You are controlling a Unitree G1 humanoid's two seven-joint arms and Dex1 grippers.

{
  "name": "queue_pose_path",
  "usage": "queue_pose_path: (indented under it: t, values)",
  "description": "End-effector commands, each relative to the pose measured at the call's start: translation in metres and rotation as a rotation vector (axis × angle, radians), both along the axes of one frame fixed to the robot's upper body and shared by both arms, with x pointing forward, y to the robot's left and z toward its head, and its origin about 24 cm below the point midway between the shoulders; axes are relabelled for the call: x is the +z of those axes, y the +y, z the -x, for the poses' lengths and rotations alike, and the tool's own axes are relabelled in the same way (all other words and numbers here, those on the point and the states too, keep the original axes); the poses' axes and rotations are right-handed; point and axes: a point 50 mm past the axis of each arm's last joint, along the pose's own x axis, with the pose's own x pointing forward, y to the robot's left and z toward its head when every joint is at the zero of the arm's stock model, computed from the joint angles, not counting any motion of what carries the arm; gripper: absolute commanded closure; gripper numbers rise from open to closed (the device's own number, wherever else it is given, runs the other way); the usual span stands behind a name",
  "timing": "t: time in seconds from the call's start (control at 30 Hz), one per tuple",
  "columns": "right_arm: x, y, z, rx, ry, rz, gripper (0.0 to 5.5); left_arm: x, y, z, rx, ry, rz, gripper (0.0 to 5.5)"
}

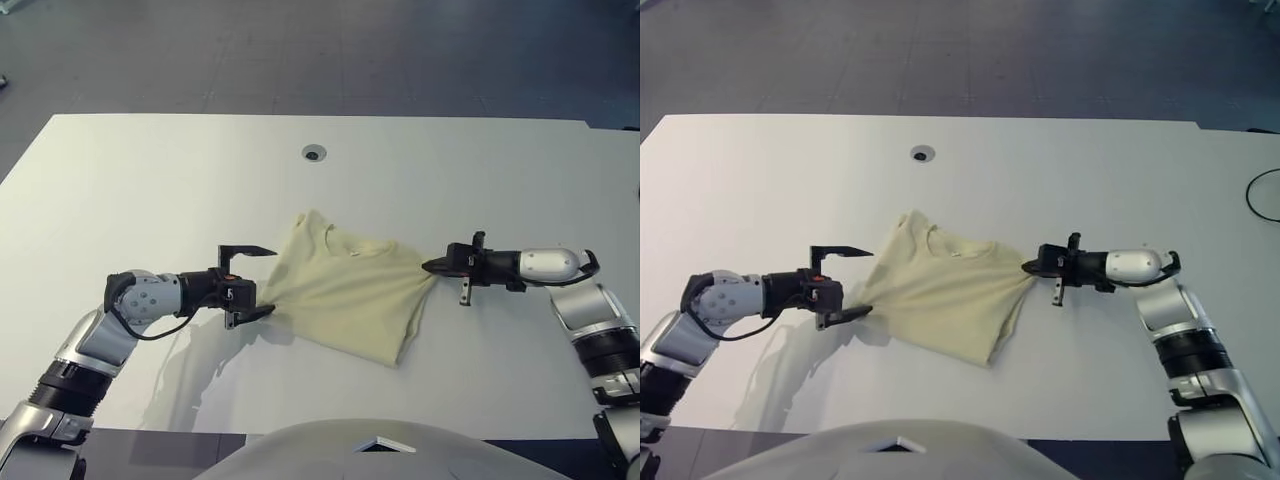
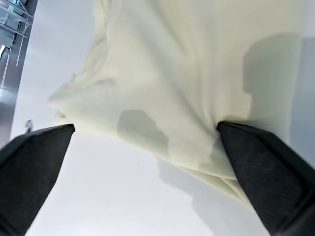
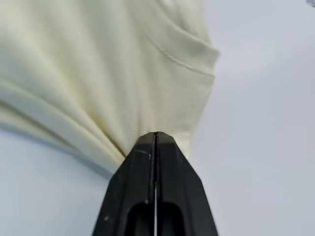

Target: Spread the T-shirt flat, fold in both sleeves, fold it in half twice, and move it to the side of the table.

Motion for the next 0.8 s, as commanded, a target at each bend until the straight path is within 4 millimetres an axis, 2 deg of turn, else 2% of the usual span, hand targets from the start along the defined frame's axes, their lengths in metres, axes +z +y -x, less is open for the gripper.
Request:
queue_pose_path:
  t: [0.03, 0.2, 0.43, 0.7, 0.8]
  values:
    - [-0.006, -0.001, 0.033, 0.104, 0.126, 0.097, 5.5, -0.021, 0.011, -0.016, -0.025, 0.009, -0.218, 0.11]
    - [0.001, 0.011, 0.055, 0.206, 0.173, 0.105, 5.5, -0.021, -0.002, -0.036, -0.173, -0.141, -0.229, 0.11]
    - [0.013, 0.041, 0.083, 0.317, 0.222, 0.009, 5.5, -0.019, -0.02, -0.054, -0.476, -0.347, -0.332, 0.11]
    - [0.013, 0.07, 0.096, 0.355, 0.27, -0.117, 5.5, -0.009, -0.047, -0.072, -0.668, -0.631, -0.294, 0.11]
    - [0.014, 0.074, 0.097, 0.352, 0.273, -0.134, 5.5, -0.008, -0.05, -0.076, -0.695, -0.706, -0.272, 0.11]
